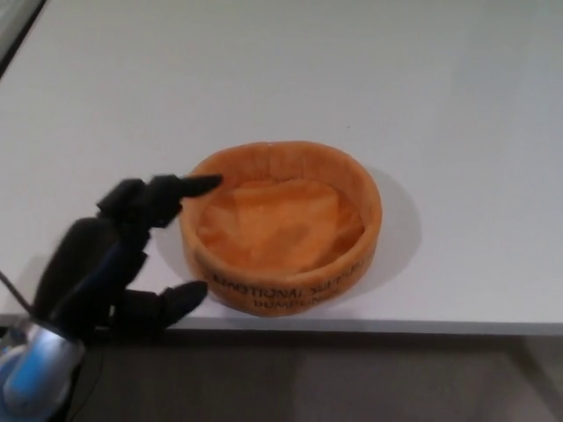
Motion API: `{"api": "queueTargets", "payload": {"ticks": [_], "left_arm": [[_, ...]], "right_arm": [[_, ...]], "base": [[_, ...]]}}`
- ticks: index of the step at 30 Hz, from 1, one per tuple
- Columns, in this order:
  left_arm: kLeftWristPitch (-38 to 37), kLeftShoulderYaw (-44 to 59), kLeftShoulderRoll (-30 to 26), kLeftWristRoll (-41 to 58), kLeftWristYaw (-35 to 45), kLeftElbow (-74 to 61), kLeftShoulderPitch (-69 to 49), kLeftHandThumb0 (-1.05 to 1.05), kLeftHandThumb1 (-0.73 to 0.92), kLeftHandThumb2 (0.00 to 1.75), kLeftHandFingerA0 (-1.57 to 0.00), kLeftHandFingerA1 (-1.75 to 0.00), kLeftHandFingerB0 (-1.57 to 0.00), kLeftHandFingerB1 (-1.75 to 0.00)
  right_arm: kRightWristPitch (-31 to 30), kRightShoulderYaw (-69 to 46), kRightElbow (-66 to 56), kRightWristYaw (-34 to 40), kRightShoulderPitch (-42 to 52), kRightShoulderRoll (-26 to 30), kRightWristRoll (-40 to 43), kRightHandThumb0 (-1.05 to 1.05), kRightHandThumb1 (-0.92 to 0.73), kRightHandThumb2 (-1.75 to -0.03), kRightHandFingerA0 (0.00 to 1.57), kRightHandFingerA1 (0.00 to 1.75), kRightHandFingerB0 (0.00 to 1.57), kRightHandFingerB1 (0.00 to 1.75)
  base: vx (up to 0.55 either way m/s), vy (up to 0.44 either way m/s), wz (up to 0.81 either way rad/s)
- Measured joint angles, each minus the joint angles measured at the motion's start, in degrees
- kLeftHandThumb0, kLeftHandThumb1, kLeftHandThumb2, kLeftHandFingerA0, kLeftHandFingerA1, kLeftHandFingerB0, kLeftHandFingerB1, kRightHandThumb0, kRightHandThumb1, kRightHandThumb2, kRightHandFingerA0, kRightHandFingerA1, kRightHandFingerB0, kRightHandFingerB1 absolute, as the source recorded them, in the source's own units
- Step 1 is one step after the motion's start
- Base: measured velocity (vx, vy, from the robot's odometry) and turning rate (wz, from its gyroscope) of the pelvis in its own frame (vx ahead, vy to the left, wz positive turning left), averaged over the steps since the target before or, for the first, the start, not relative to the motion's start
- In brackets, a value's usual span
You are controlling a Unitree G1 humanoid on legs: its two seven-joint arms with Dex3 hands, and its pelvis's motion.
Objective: A soft plate is kept in the center of the table close to the robot and the robot uses its left hand to pick up the plate, turns it upside down and places it back on the table
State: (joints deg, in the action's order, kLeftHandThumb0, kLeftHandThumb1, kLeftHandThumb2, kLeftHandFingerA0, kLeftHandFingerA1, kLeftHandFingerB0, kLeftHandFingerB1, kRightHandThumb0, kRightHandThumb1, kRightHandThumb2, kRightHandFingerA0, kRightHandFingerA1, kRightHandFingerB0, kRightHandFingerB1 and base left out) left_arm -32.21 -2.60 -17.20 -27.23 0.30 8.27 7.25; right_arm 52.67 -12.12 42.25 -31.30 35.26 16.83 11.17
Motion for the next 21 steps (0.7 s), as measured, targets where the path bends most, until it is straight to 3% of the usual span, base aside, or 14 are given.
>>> {"api": "queueTargets", "payload": {"ticks": [3, 4, 5, 10, 11, 19, 20, 21], "left_arm": [[0.17, -2.57, -0.14, -1.77, -0.51, 2.29, 1.02, -0.57, 0.53, 1.12, -0.01, -0.62, 0.0, -0.59], [0.21, -3.3, -0.16, -2.15, -0.62, 2.83, 1.18, -0.89, 0.64, 1.06, -0.33, -0.81, -0.2, -0.69], [0.29, -4.54, -0.23, -3.12, -0.83, 3.7, 1.46, -0.58, 0.52, 1.11, -0.03, -0.64, 0.0, -0.6], [0.33, -9.11, -0.85, -6.37, -2.03, 7.4, 1.97, -0.58, 0.49, 1.09, -0.08, -0.67, -0.02, -0.61], [0.34, -10.17, -1.25, -7.23, -2.38, 8.59, 2.14, -0.92, 0.84, 0.66, -0.14, -1.08, -0.11, -0.89], [0.35, -16.31, -4.0, -12.84, -7.37, 15.68, 5.74, -0.95, 0.87, 0.66, -0.17, -1.06, -0.15, -0.88], [0.35, -16.55, -4.03, -13.02, -7.53, 15.97, 5.95, -0.59, 0.49, 1.1, -0.08, -0.67, -0.01, -0.62], [0.6, -18.41, -3.99, -14.16, -8.45, 17.42, 7.48, -0.59, 0.49, 1.1, -0.08, -0.67, -0.01, -0.62]], "right_arm": [[-0.33, 0.01, -0.27, -0.02, 0.09, 0.0, 0.09, -0.62, -0.83, -0.65, 0.31, 0.34, 0.25, 0.31], [-0.38, 0.02, -0.27, -0.02, 0.07, 0.0, 0.1, -0.61, -0.85, -0.65, 0.31, 0.34, 0.24, 0.3], [-0.46, 0.02, -0.25, -0.01, 0.05, 0.0, 0.11, -0.62, -0.84, -0.66, 0.32, 0.34, 0.25, 0.3], [-0.47, 0.0, -0.87, 0.36, 0.28, 0.01, -0.09, -0.6, -0.85, -0.66, 0.3, 0.37, 0.25, 0.3], [-0.57, 0.0, -1.87, 0.41, 0.66, 0.01, -0.12, -0.61, -0.85, -0.66, 0.31, 0.36, 0.25, 0.3], [-0.79, -0.02, -0.85, 0.88, 0.14, 0.22, -0.52, -0.66, -0.84, -0.66, 0.35, 0.33, 0.27, 0.31], [-0.79, -0.02, -0.54, 0.9, 0.02, 0.24, -0.55, -0.58, -0.84, -0.65, 0.36, 0.32, 0.26, 0.31], [-0.79, -0.07, 1.28, 0.98, -0.79, 0.63, -0.78, -0.58, -0.84, -0.65, 0.36, 0.32, 0.26, 0.31]], "base": [[0.0, 0.0, 0.0], [0.0, 0.0, 0.0], [0.0, 0.0, 0.0], [0.0, 0.0, 0.0], [0.0, 0.0, 0.0], [0.0, 0.0, 0.0], [0.0, 0.0, 0.0], [0.0, 0.0, 0.0]]}}
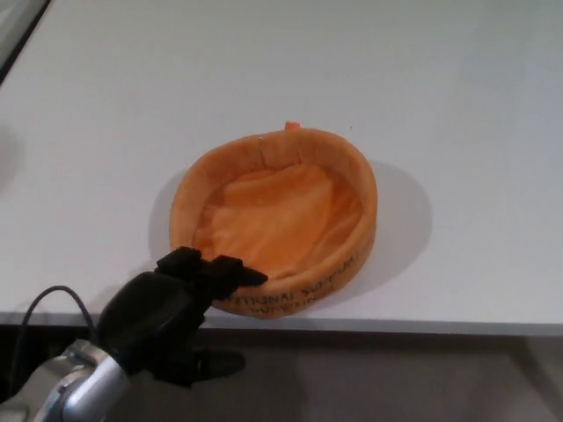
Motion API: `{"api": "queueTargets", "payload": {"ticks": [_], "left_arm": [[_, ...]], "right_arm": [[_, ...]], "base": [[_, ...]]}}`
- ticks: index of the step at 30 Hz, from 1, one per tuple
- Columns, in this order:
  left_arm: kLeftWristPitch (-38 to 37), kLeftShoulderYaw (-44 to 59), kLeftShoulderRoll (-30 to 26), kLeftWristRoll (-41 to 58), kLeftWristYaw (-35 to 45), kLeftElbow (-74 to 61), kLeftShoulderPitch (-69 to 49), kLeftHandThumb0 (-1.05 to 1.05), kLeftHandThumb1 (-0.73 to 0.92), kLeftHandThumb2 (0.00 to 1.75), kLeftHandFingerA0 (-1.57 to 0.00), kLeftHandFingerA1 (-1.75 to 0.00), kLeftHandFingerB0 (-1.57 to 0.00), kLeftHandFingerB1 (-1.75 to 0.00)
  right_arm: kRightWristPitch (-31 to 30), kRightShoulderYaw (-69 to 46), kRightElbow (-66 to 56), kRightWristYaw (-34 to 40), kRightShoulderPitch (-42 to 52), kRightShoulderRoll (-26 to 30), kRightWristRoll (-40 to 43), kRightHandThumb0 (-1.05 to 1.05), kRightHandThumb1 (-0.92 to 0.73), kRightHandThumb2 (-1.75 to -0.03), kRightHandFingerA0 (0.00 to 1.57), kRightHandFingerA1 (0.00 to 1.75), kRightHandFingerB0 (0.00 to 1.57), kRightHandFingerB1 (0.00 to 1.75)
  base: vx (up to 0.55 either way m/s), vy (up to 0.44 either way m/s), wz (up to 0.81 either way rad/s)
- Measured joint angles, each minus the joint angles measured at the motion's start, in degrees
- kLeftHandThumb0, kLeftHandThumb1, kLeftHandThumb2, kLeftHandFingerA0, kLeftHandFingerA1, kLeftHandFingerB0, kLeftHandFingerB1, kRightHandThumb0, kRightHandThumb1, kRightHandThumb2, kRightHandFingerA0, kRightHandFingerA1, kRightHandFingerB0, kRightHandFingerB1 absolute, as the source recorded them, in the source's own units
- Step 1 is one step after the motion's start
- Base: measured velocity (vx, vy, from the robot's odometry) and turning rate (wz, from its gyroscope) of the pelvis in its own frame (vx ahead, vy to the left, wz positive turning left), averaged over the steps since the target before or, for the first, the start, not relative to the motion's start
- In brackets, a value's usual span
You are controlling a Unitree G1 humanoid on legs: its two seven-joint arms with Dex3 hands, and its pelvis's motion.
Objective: A soft plate is kept in the center of the table close to the robot and the robot uses its left hand to pick up the plate, turns it upside down and places it back on the table
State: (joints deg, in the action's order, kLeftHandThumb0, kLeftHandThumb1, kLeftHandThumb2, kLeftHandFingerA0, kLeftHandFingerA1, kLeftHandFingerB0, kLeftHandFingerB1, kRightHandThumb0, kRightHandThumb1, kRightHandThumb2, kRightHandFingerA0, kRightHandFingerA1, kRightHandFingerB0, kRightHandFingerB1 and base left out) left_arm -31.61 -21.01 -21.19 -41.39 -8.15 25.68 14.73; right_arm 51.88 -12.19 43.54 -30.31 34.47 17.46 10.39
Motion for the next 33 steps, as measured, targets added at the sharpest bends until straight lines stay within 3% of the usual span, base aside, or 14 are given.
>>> {"api": "queueTargets", "payload": {"ticks": [7, 8, 19, 20, 21, 22, 23, 24, 25, 26, 29, 30, 32, 33], "left_arm": [[3.32, -6.94, 0.8, -5.61, -2.63, 3.24, 7.08, -0.6, 0.53, 1.12, -0.07, -0.68, 0.0, -0.62], [4.05, -8.29, 1.14, -6.65, -3.07, 4.16, 8.48, -1.0, 0.69, 1.02, -0.15, -0.83, -0.07, -0.72], [11.81, -21.21, 6.53, -16.25, -5.78, 16.34, 24.87, -0.99, 0.69, 1.04, -0.05, -0.78, -0.07, -0.65], [12.39, -21.83, 6.87, -16.87, -5.85, 17.14, 26.15, -0.69, 0.59, 1.14, -0.3, -0.87, 0.0, -0.68], [12.9, -22.12, 7.2, -17.17, -5.9, 17.6, 26.95, -0.84, 0.8, 0.59, -0.7, -1.68, -0.49, -1.63], [13.37, -22.33, 7.53, -17.4, -5.97, 17.95, 27.54, -0.84, 0.8, 0.59, -0.7, -1.68, -0.49, -1.63], [13.96, -22.54, 7.87, -17.77, -6.2, 18.32, 28.19, -0.73, 0.64, 0.61, -1.19, -1.75, -0.87, -1.75], [14.18, -22.6, 7.94, -17.91, -6.31, 18.46, 28.34, -0.63, 0.69, 1.07, -1.57, -1.56, -1.57, -1.57], [14.74, -22.77, 8.36, -18.23, -7.05, 19.35, 28.74, -0.63, 0.69, 1.07, -1.57, -1.56, -1.57, -1.57], [15.06, -22.82, 8.63, -18.42, -7.72, 20.05, 28.9, -0.47, 0.48, 0.56, -1.57, -1.75, -1.57, -1.75], [16.14, -23.26, 8.7, -19.2, -9.56, 21.27, 29.31, -0.49, 0.43, 1.0, -1.57, -1.75, -1.57, -1.75], [16.28, -23.37, 8.55, -19.39, -9.97, 21.37, 29.52, -0.63, 0.81, 1.35, -1.51, -1.55, -1.52, -1.56], [16.34, -23.38, 8.02, -19.44, -10.17, 21.48, 29.76, -0.65, 0.72, 1.3, -1.52, -1.55, -1.55, -1.57], [16.33, -23.3, 7.62, -19.38, -10.17, 21.49, 29.9, -0.77, 0.45, 1.04, -1.57, -1.75, -1.41, -1.65]], "right_arm": [[-0.07, 0.32, -0.72, 0.07, -0.66, 0.51, -0.36, -0.62, -0.85, -0.66, 0.35, 0.37, 0.27, 0.31], [-0.1, 0.35, -1.52, 0.1, -0.4, 0.51, -0.48, -0.62, -0.85, -0.66, 0.36, 0.35, 0.27, 0.31], [-1.03, 0.58, -1.01, 0.45, -1.96, 1.03, -1.5, -0.7, -0.77, -0.7, 0.37, 0.36, 0.28, 0.33], [-1.03, 0.57, -0.99, 0.5, -2.08, 1.04, -1.62, -0.67, -0.85, -0.64, 0.4, 0.33, 0.29, 0.32], [-1.03, 0.57, -0.95, 0.57, -2.14, 1.07, -1.78, -0.65, -0.83, -0.64, 0.4, 0.34, 0.29, 0.31], [-1.03, 0.57, -0.94, 0.66, -2.18, 1.12, -1.93, -0.65, -0.83, -0.64, 0.4, 0.34, 0.29, 0.31], [-1.09, 0.56, -1.35, 0.63, -2.12, 1.13, -1.88, -0.64, -0.85, -0.64, 0.4, 0.33, 0.29, 0.3], [-1.12, 0.56, -1.51, 0.6, -2.08, 1.13, -1.83, -0.63, -0.84, -0.66, 0.41, 0.35, 0.28, 0.31], [-1.18, 0.56, -1.7, 0.54, -2.05, 1.13, -1.8, -0.63, -0.84, -0.66, 0.41, 0.35, 0.28, 0.31], [-1.22, 0.56, -1.83, 0.44, -2.03, 1.13, -1.75, -0.63, -0.84, -0.64, 0.41, 0.33, 0.29, 0.3], [-1.56, 0.56, -2.05, 0.15, -2.08, 1.16, -1.53, -0.63, -0.84, -0.64, 0.39, 0.32, 0.28, 0.3], [-1.57, 0.56, -1.57, 0.04, -2.23, 1.18, -1.5, -0.66, -0.84, -0.64, 0.41, 0.33, 0.28, 0.3], [-1.61, 0.56, -1.46, -0.14, -2.18, 1.18, -1.38, -0.67, -0.84, -0.64, 0.4, 0.33, 0.27, 0.3], [-1.7, 0.56, -1.71, -0.16, -1.98, 1.19, -1.32, -0.69, -0.69, -0.96, 0.3, 0.46, 0.21, 0.43]], "base": [[0.0, 0.0, 0.0], [0.0, 0.0, 0.0], [0.0, 0.0, 0.0], [0.0, 0.0, 0.0], [0.0, 0.0, 0.0], [0.0, 0.0, 0.0], [0.0, 0.0, 0.0], [0.0, 0.0, 0.0], [0.0, 0.0, 0.0], [0.0, 0.0, 0.0], [0.0, 0.0, 0.0], [0.0, 0.0, 0.0], [0.0, 0.0, 0.0], [0.0, 0.0, 0.0]]}}
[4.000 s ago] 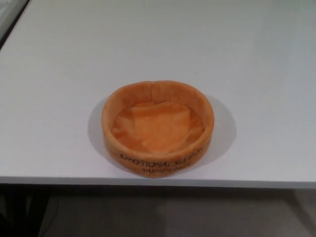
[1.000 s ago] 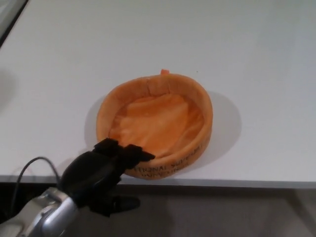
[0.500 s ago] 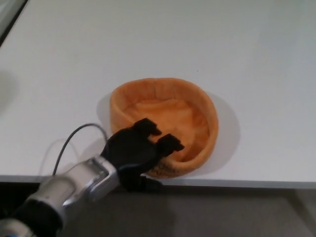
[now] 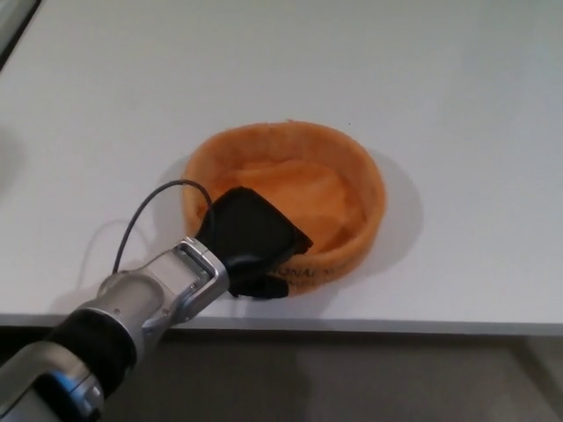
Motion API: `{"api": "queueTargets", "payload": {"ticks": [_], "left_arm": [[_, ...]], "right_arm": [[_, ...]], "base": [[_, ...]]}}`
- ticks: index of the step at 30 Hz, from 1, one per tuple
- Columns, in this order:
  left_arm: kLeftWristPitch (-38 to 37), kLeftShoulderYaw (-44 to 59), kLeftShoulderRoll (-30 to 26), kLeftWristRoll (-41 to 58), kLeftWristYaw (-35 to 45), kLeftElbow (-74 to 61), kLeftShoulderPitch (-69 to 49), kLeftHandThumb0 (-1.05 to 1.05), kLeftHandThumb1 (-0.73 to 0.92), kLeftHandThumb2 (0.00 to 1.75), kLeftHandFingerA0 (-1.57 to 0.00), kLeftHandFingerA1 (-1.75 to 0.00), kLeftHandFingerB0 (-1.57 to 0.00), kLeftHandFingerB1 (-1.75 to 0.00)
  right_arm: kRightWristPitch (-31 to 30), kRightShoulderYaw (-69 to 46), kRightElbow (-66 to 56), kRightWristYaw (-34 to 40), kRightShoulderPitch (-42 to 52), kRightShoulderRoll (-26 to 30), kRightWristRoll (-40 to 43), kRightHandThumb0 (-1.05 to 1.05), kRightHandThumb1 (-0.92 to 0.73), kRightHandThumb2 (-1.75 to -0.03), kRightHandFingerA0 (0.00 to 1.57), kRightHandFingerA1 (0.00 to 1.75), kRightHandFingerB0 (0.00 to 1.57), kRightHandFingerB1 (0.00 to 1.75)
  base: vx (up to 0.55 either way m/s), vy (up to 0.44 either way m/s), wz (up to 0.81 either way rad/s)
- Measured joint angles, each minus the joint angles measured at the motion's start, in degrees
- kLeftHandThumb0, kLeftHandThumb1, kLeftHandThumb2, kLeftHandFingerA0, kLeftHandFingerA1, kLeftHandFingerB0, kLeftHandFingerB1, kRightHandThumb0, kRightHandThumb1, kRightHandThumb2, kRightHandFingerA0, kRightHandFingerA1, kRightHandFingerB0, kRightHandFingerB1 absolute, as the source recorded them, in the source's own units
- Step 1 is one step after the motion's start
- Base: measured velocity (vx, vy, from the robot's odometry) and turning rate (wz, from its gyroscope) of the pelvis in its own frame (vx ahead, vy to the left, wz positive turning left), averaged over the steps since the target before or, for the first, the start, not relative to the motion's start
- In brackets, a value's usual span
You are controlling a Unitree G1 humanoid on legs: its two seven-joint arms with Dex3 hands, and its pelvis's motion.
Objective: A soft plate is kept in the center of the table close to the robot and the robot uses its left hand to pick up the plate, turns it upside down and places it back on the table
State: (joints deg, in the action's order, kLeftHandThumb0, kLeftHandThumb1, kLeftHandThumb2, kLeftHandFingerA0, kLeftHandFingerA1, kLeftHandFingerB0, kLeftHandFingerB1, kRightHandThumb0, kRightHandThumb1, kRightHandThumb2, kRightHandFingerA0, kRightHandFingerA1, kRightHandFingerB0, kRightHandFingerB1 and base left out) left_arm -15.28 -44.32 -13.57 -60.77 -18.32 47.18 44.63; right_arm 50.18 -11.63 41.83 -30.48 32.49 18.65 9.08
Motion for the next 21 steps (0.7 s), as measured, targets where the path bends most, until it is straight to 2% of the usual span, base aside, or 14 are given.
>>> {"api": "queueTargets", "payload": {"ticks": [1, 2, 7, 10, 11, 12, 17, 18, 19, 21], "left_arm": [[-0.01, 0.09, -0.25, 0.06, 0.0, -0.01, 0.09, -0.68, 0.61, 1.24, -1.53, -1.55, -1.56, -1.58], [-0.02, 0.18, -0.47, 0.14, 0.01, -0.03, 0.15, -0.82, 0.44, 1.08, -1.57, -1.75, -1.48, -1.7], [-0.2, 0.54, -1.65, 0.47, 0.26, -0.63, 0.24, -0.88, 0.46, 1.07, -1.57, -1.75, -1.35, -1.66], [-0.52, 0.96, -1.77, 0.91, 0.64, -0.73, 0.24, -0.91, 0.54, 1.06, -1.53, -1.74, -1.44, -1.67], [-1.09, 1.72, -1.73, 1.72, 1.53, -0.72, 0.23, -0.92, 0.57, 0.9, -1.57, -1.71, -1.39, -1.69], [-1.43, 2.19, -1.69, 2.24, 2.14, -0.72, 0.23, -0.91, 0.42, 1.12, -1.54, -1.63, -1.53, -1.61], [-3.96, 4.9, -1.15, 6.55, 6.85, -1.82, -0.6, -1.05, 0.48, 1.04, -1.45, -1.6, -1.43, -1.56], [-4.6, 5.2, -0.99, 7.58, 8.05, -2.38, -1.16, -0.95, 0.63, 0.7, -1.46, -1.58, -1.36, -1.55], [-4.92, 5.33, -0.88, 8.13, 8.78, -2.86, -1.58, -0.7, 0.33, 1.05, -1.57, -1.51, -1.57, -1.51], [-5.56, 5.57, -0.49, 9.76, 10.91, -4.88, -3.11, -0.69, 0.28, 1.01, -1.57, -1.49, -1.57, -1.5]], "right_arm": [[-0.09, 0.0, -0.12, -0.01, 0.12, 0.01, 0.01, -0.63, -0.84, -0.66, 0.41, 0.33, 0.27, 0.3], [-0.2, 0.0, -0.06, -0.02, 0.13, 0.02, 0.03, -0.64, -0.84, -0.66, 0.41, 0.33, 0.28, 0.31], [-0.18, -0.03, 3.28, -0.02, -1.47, 0.02, 0.02, -0.61, -0.84, -0.66, 0.43, 0.34, 0.28, 0.32], [-0.06, -0.04, 3.34, -0.01, -1.67, 0.03, 0.04, -0.63, -0.85, -0.66, 0.41, 0.33, 0.27, 0.3], [-0.04, -0.04, 2.91, 0.02, -1.59, 0.03, 0.0, -0.64, -0.85, -0.66, 0.42, 0.34, 0.27, 0.3], [-0.03, -0.04, 2.84, 0.06, -1.6, 0.02, -0.02, -0.64, -0.85, -0.66, 0.42, 0.33, 0.27, 0.3], [0.27, -0.05, 4.21, 0.14, -2.41, 0.02, -0.21, -0.63, -0.84, -0.66, 0.44, 0.34, 0.27, 0.31], [0.38, -0.07, 4.75, 0.15, -2.73, 0.02, -0.24, -0.65, -0.85, -0.65, 0.42, 0.35, 0.26, 0.31], [0.41, -0.09, 4.92, 0.15, -2.85, 0.02, -0.25, -0.63, -0.85, -0.67, 0.43, 0.34, 0.27, 0.31], [0.47, -0.09, 4.7, 0.13, -2.82, 0.02, -0.21, -0.65, -0.85, -0.66, 0.42, 0.34, 0.27, 0.31]], "base": [[0.0, 0.0, 0.0], [0.0, 0.0, 0.0], [0.0, 0.0, 0.0], [0.0, 0.0, 0.0], [0.0, 0.0, 0.0], [0.0, 0.0, 0.0], [0.0, 0.0, 0.0], [0.0, 0.0, 0.0], [0.0, 0.0, 0.0], [0.0, 0.0, 0.0]]}}
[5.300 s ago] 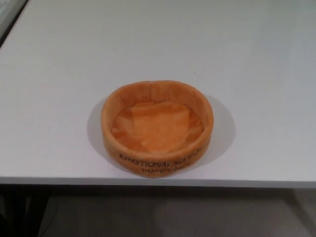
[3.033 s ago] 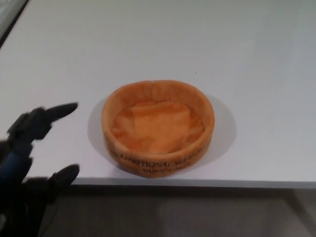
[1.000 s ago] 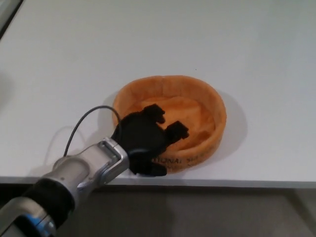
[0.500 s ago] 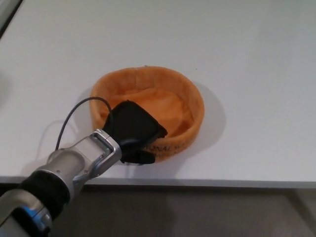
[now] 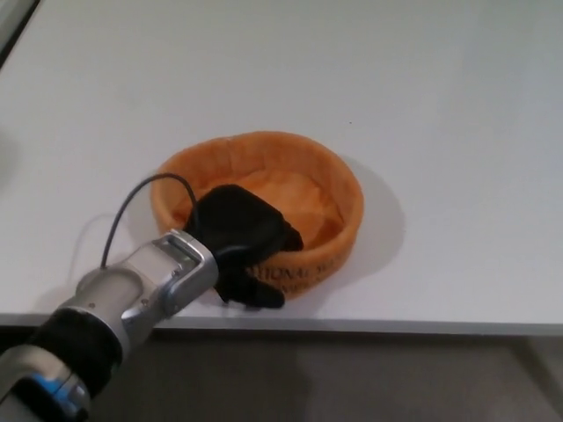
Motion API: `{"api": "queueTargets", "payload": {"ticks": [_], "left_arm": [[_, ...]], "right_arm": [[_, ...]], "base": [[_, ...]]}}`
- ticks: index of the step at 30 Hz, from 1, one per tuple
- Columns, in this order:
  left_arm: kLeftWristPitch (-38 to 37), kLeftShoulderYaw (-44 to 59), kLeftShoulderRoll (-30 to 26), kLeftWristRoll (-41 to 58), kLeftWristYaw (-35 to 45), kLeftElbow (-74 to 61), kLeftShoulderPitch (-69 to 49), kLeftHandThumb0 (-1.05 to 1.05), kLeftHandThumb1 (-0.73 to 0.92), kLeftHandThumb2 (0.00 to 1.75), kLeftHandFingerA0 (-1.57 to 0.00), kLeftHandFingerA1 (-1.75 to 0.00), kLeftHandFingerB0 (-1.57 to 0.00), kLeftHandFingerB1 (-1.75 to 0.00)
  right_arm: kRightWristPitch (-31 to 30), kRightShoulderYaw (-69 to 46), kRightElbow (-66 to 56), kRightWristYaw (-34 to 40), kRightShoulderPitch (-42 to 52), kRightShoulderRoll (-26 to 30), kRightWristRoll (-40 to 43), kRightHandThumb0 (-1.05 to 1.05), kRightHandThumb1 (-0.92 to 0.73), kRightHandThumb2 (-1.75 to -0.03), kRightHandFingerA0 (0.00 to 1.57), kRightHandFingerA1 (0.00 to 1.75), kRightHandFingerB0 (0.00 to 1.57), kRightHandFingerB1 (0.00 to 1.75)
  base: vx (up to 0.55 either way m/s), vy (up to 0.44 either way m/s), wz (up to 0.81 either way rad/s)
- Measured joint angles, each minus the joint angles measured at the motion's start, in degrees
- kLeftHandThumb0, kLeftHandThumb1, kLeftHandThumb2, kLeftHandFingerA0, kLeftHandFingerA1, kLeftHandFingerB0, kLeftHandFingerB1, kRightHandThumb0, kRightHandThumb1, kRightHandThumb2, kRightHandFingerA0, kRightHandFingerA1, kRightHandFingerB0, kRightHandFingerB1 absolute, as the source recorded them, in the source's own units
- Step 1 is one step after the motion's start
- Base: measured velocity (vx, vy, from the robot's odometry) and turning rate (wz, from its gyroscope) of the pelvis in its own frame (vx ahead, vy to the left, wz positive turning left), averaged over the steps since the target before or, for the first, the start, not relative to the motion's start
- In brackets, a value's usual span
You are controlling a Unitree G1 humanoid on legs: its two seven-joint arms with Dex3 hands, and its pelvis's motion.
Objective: A soft plate is kept in the center of the table close to the robot and the robot uses its left hand to pick up the plate, turns it upside down and places it back on the table
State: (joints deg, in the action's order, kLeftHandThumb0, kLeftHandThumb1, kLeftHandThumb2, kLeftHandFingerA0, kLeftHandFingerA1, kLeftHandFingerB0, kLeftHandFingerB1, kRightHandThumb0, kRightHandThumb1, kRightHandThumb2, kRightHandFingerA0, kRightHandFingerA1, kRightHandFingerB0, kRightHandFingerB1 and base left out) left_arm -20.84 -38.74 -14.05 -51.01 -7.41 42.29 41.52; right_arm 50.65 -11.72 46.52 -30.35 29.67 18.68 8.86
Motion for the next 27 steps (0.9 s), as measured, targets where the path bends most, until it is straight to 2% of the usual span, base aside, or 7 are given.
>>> {"api": "queueTargets", "payload": {"ticks": [4, 5, 6, 8, 16, 17, 27], "left_arm": [[-0.24, 0.79, 1.18, 2.88, 3.58, -3.61, -2.87, -0.51, 0.08, 0.85, -1.46, -1.36, -1.45, -1.35], [-0.2, 1.25, 1.68, 3.95, 4.83, -4.64, -3.69, -0.65, 0.32, 0.91, -1.43, -1.33, -1.35, -1.3], [-0.19, 1.54, 2.06, 4.67, 5.64, -5.25, -4.22, -0.83, 0.43, 0.55, -1.33, -1.28, -1.27, -1.29], [-0.19, 2.25, 3.02, 6.42, 7.49, -6.47, -5.31, -0.39, 0.04, 0.8, -1.35, -1.25, -1.35, -1.24], [-0.18, 4.19, 7.21, 13.7, 14.31, -10.51, -9.29, -0.38, 0.08, 0.81, -1.32, -1.22, -1.29, -1.2], [-0.18, 4.33, 7.81, 14.67, 15.22, -11.15, -9.77, -0.76, 0.31, 0.71, -1.26, -1.17, -1.17, -1.11], [1.42, 6.37, 13.11, 23.51, 22.31, -18.97, -13.4, -0.4, 0.26, 0.57, -1.33, -0.85, -1.28, -0.75]], "right_arm": [[0.01, 0.01, -0.32, -0.01, 0.06, -0.01, -0.01, -0.63, -0.84, -0.66, 0.42, 0.34, 0.26, 0.3], [0.01, 0.01, -0.32, -0.02, 0.06, -0.01, 0.0, -0.62, -0.85, -0.66, 0.41, 0.34, 0.25, 0.31], [0.01, 0.01, -0.32, -0.02, 0.06, -0.01, -0.01, -0.64, -0.84, -0.66, 0.42, 0.34, 0.25, 0.31], [0.01, 0.02, -0.46, -0.03, 0.06, -0.01, -0.01, -0.62, -0.84, -0.66, 0.42, 0.33, 0.26, 0.31], [0.0, 0.02, -0.67, -0.1, 0.06, -0.02, 0.01, -0.63, -0.84, -0.66, 0.42, 0.33, 0.26, 0.3], [0.0, 0.02, -0.66, -0.11, 0.06, -0.02, 0.02, -0.62, -0.84, -0.66, 0.43, 0.34, 0.26, 0.3], [0.0, 0.02, -1.14, -0.09, 0.16, -0.13, -0.02, -0.71, -0.85, -0.66, 0.42, 0.33, 0.27, 0.3]], "base": [[0.0, 0.0, 0.0], [0.0, 0.0, 0.0], [0.0, 0.0, 0.0], [0.0, 0.0, 0.0], [0.0, 0.0, 0.0], [0.0, 0.0, 0.0], [0.0, 0.0, 0.0]]}}
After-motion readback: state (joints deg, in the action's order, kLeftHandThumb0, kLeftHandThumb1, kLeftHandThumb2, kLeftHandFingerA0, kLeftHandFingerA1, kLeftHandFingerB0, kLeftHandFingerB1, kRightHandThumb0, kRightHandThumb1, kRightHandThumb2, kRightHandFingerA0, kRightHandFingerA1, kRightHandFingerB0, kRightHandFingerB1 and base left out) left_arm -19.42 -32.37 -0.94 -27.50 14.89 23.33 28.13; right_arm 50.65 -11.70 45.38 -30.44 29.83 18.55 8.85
